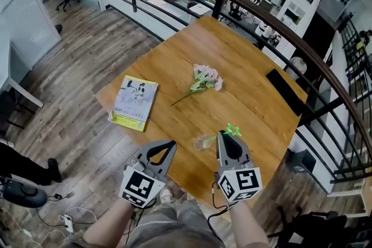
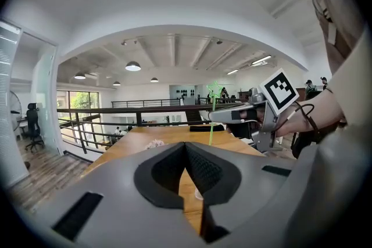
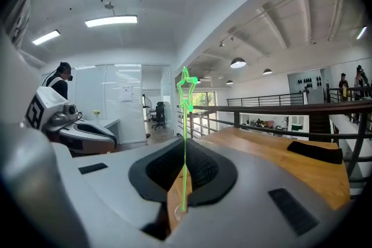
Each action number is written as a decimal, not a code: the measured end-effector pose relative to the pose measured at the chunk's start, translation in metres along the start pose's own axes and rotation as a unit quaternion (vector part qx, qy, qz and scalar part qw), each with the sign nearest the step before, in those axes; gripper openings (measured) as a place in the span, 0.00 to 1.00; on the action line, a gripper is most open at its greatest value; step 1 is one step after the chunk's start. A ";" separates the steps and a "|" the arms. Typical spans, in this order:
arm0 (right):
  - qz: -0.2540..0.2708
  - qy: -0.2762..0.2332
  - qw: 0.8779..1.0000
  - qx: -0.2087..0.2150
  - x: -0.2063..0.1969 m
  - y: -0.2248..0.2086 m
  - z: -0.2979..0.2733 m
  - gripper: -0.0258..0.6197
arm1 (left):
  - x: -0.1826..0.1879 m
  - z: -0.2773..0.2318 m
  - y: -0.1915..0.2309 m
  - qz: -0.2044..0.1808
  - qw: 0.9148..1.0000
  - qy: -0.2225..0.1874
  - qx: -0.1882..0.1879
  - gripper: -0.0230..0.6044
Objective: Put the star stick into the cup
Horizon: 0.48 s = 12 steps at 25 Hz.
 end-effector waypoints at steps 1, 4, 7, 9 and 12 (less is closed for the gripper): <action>-0.002 0.008 1.000 -0.001 -0.006 -0.002 -0.005 0.09 | -0.004 -0.005 0.002 0.004 1.000 0.006 -0.001 0.06; -0.009 0.029 1.000 0.001 -0.025 -0.008 -0.019 0.09 | -0.019 -0.020 0.008 0.020 0.999 0.025 -0.004 0.06; -0.011 0.045 0.999 0.009 -0.044 -0.014 -0.031 0.09 | -0.034 -0.034 0.011 0.033 0.998 0.044 -0.005 0.06; -0.011 0.055 0.998 0.016 -0.056 -0.016 -0.038 0.09 | -0.043 -0.044 0.013 0.042 0.998 0.055 -0.008 0.06; -0.012 0.065 0.997 0.028 -0.072 -0.020 -0.044 0.09 | -0.057 -0.054 0.013 0.055 0.996 0.073 -0.010 0.06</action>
Point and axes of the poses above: the fingertips, and each gripper's own axes: z backward along the fingers, y to its left, x out of its top, the point moved 9 cm from there along z, backward along the fingers, and after that the axes turned 11 degrees about -x, right-handed, at the moved point
